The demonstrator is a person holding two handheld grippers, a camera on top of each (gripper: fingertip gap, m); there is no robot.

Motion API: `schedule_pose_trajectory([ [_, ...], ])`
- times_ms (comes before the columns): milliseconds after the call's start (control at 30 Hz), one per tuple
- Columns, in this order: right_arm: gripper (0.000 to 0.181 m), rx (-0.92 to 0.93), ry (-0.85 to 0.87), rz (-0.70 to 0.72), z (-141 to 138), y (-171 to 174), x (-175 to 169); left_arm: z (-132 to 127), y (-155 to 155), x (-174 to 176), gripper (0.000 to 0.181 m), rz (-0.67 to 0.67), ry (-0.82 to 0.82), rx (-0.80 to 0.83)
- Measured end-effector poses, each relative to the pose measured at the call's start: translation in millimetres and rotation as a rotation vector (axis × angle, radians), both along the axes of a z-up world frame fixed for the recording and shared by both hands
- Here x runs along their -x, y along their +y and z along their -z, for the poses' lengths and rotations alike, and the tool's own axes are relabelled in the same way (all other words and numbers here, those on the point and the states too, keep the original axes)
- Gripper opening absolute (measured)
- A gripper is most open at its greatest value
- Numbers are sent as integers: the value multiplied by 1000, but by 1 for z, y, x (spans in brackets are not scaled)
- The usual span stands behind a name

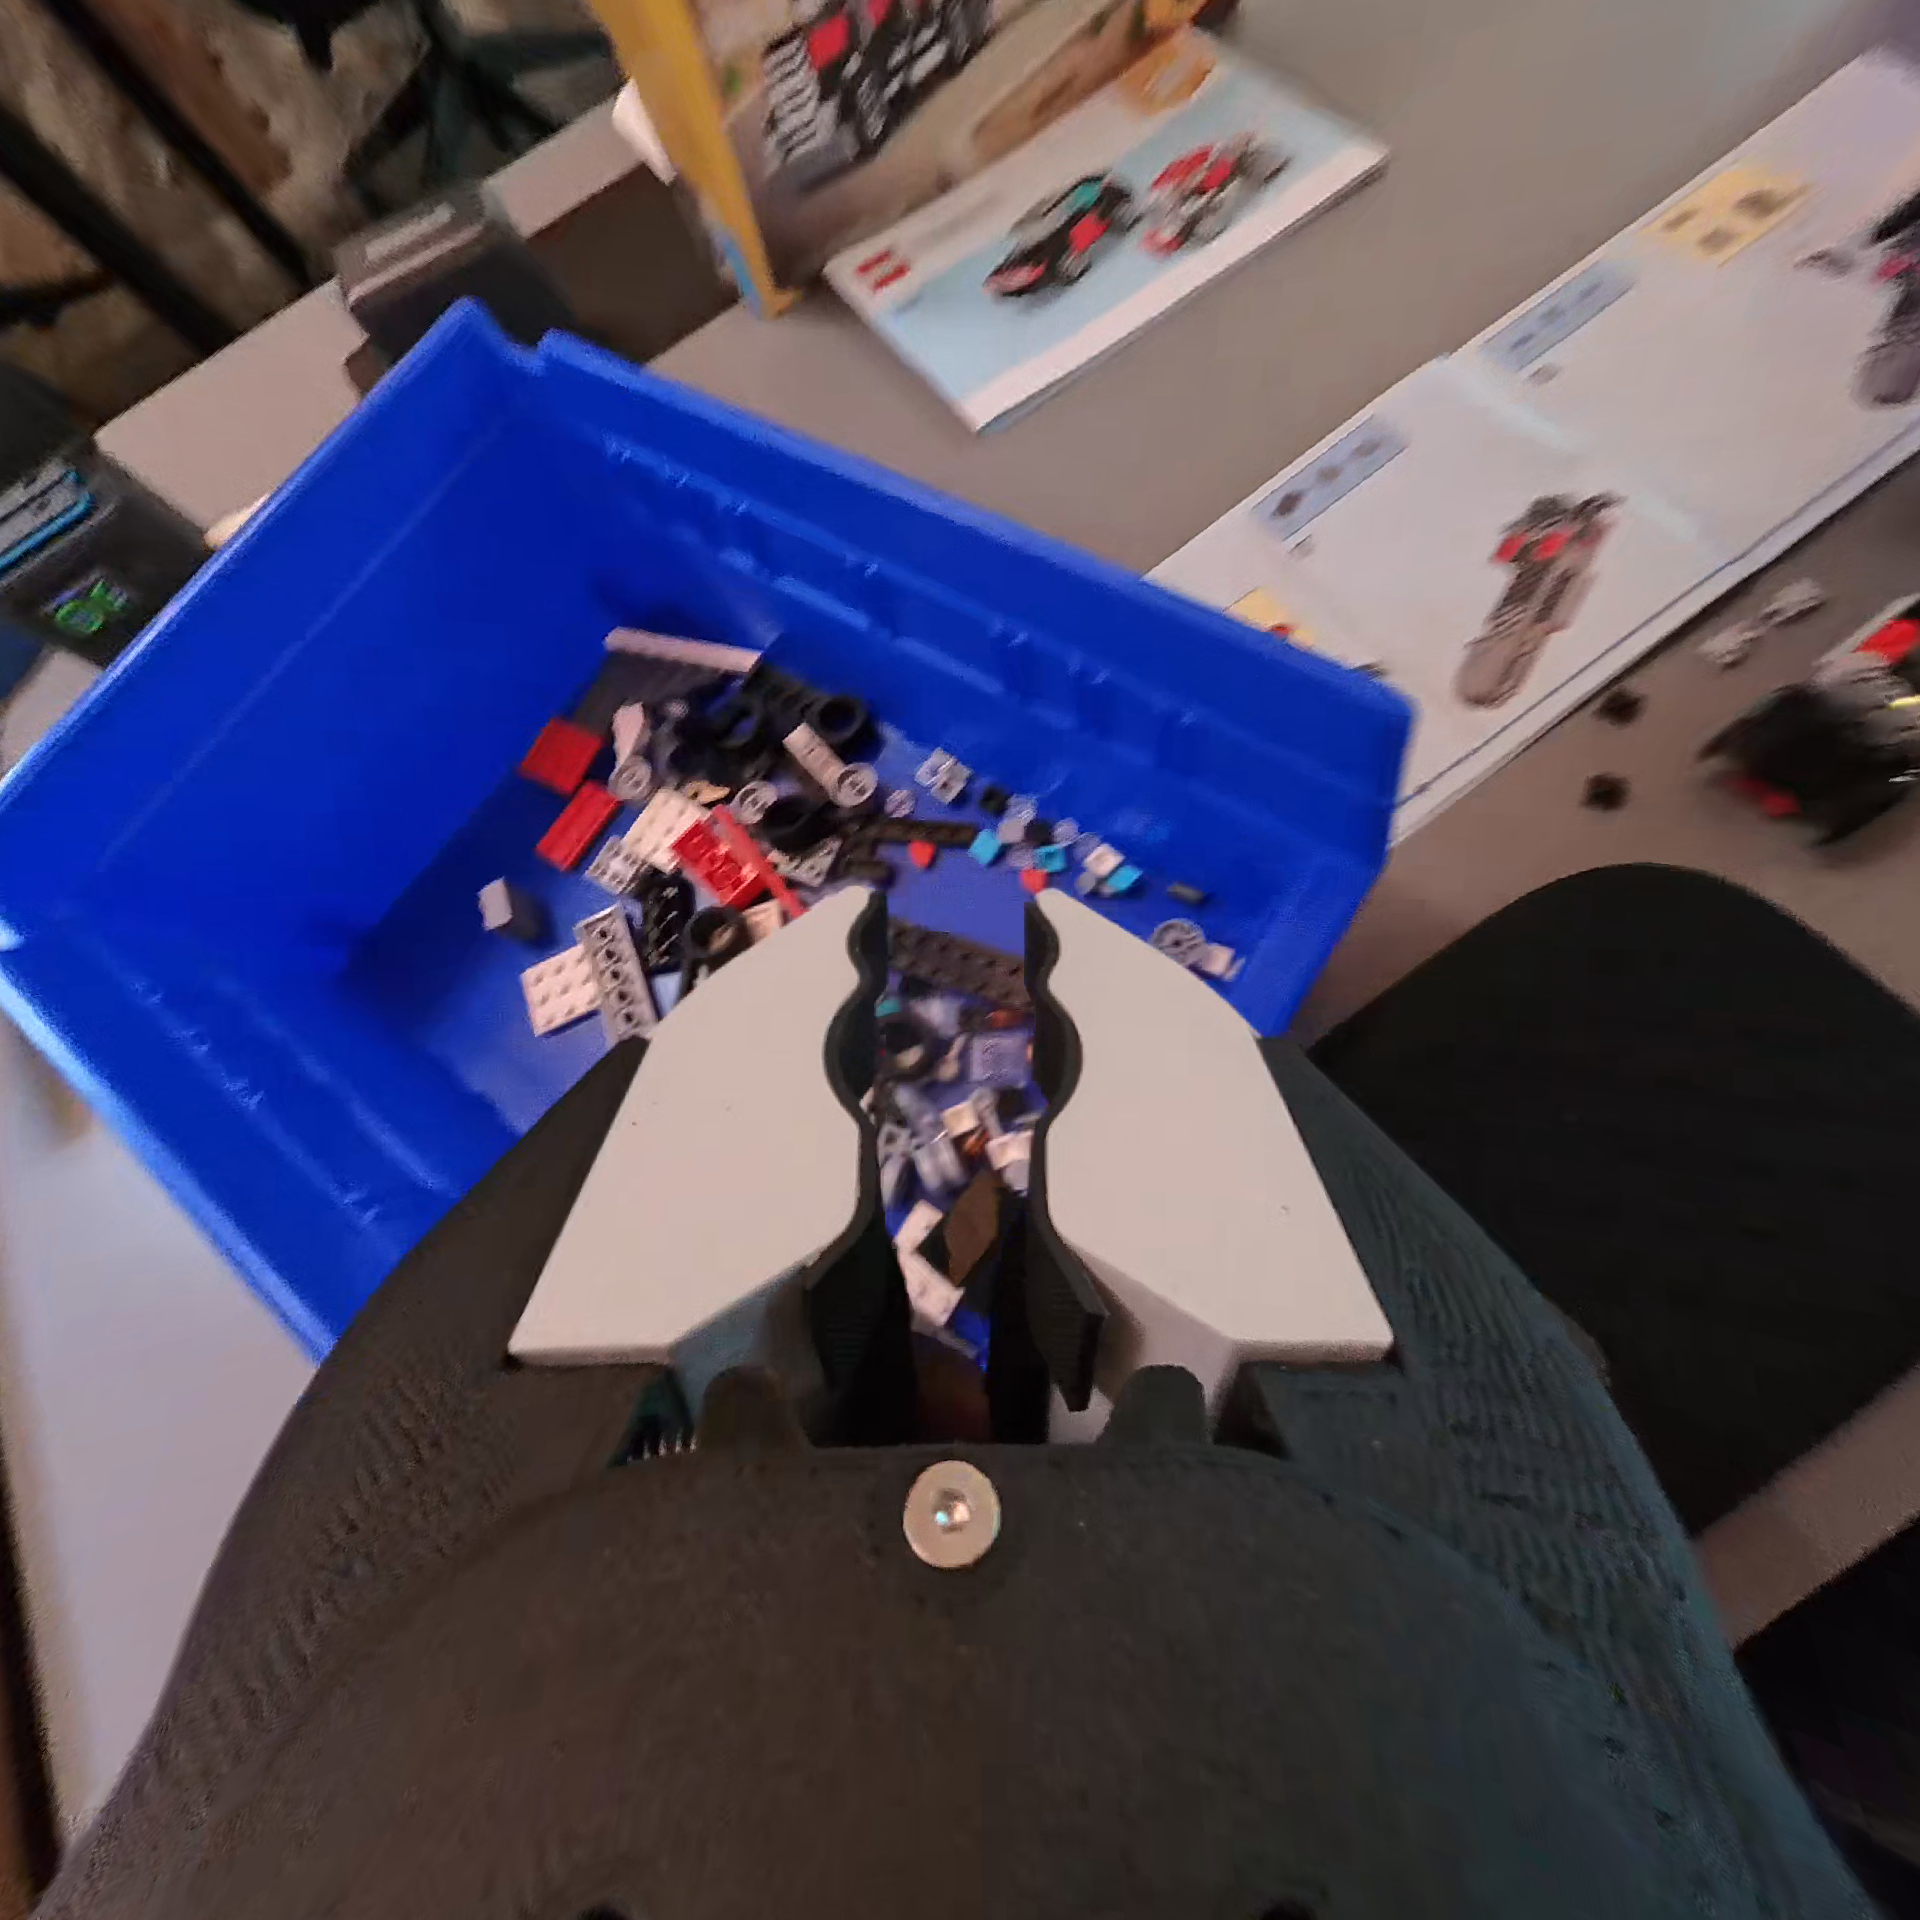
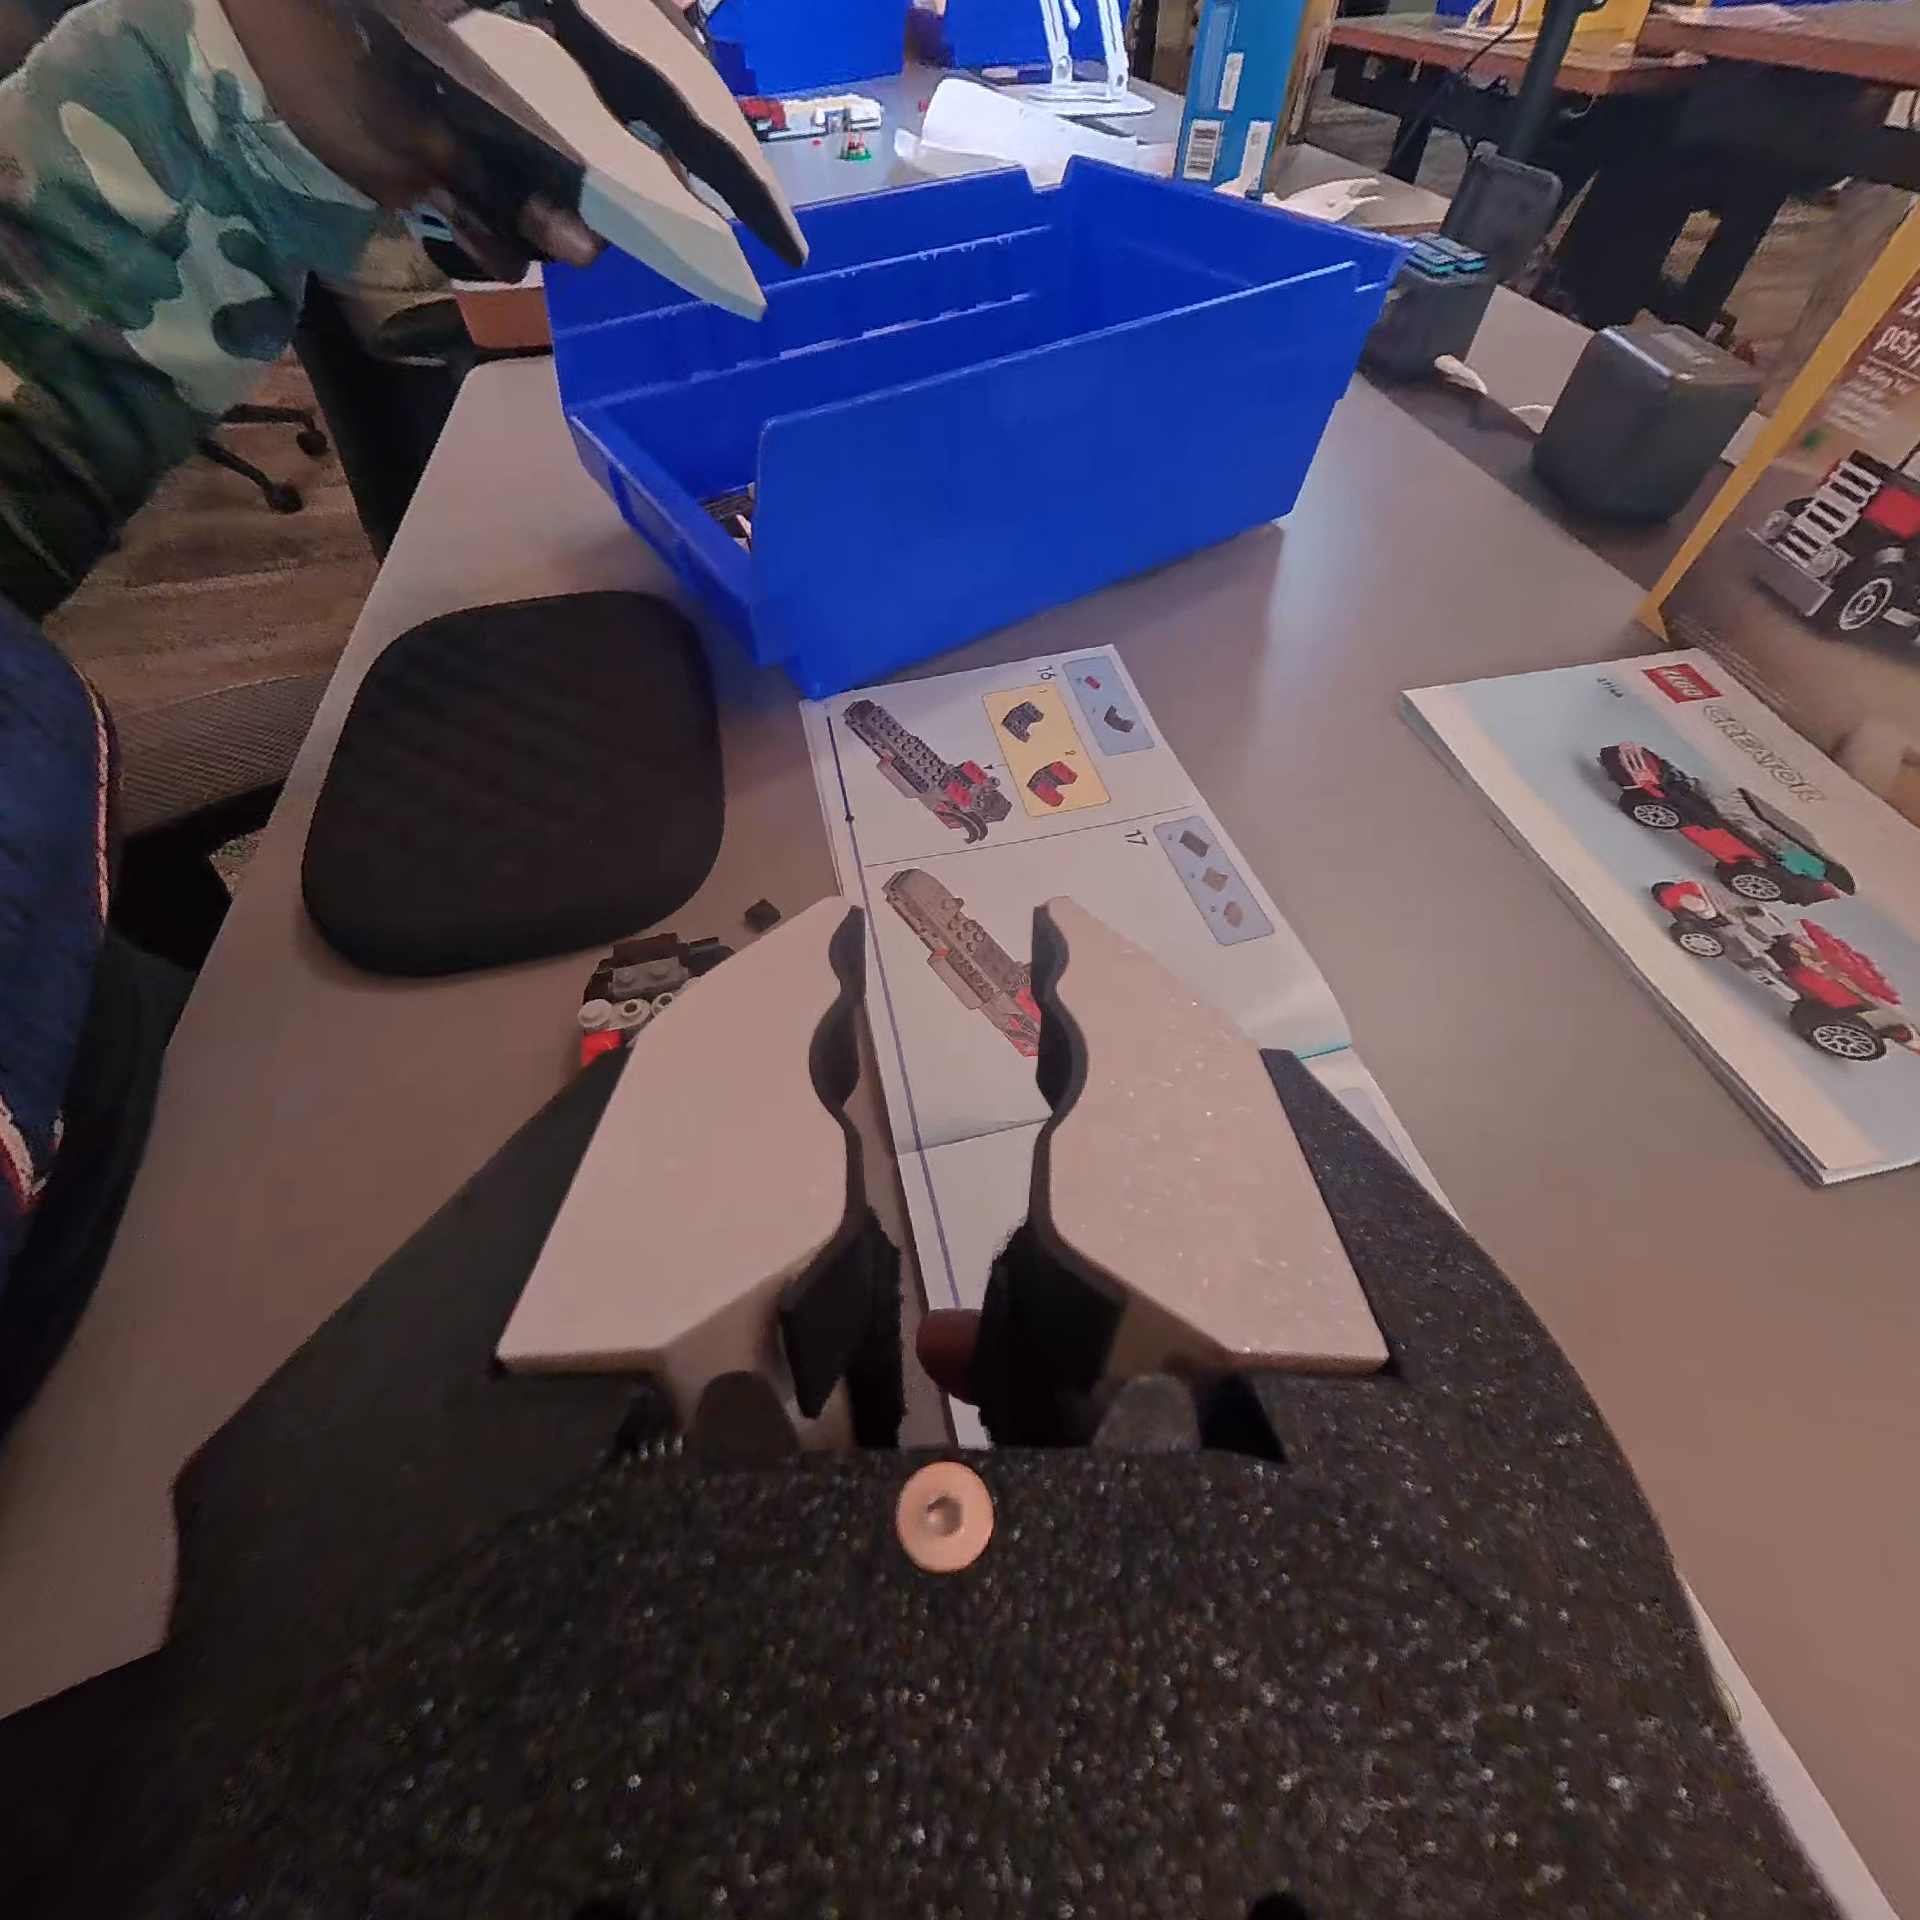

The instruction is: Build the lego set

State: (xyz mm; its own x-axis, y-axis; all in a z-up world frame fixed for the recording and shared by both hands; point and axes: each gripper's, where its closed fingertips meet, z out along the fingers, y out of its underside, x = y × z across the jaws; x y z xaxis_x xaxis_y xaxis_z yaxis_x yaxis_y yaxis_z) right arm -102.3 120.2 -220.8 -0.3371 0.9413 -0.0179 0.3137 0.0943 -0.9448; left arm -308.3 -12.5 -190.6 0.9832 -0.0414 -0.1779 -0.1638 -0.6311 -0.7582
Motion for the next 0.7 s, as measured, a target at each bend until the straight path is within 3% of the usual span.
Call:
schedule_pose_trajectory([
  [200,32,12,23,1,-3,1,-2,19,-7,42,25,-63,58,167],
  [700,31,43,50,12,-4,7,-8,77,12,89,28,87,113,614],
])
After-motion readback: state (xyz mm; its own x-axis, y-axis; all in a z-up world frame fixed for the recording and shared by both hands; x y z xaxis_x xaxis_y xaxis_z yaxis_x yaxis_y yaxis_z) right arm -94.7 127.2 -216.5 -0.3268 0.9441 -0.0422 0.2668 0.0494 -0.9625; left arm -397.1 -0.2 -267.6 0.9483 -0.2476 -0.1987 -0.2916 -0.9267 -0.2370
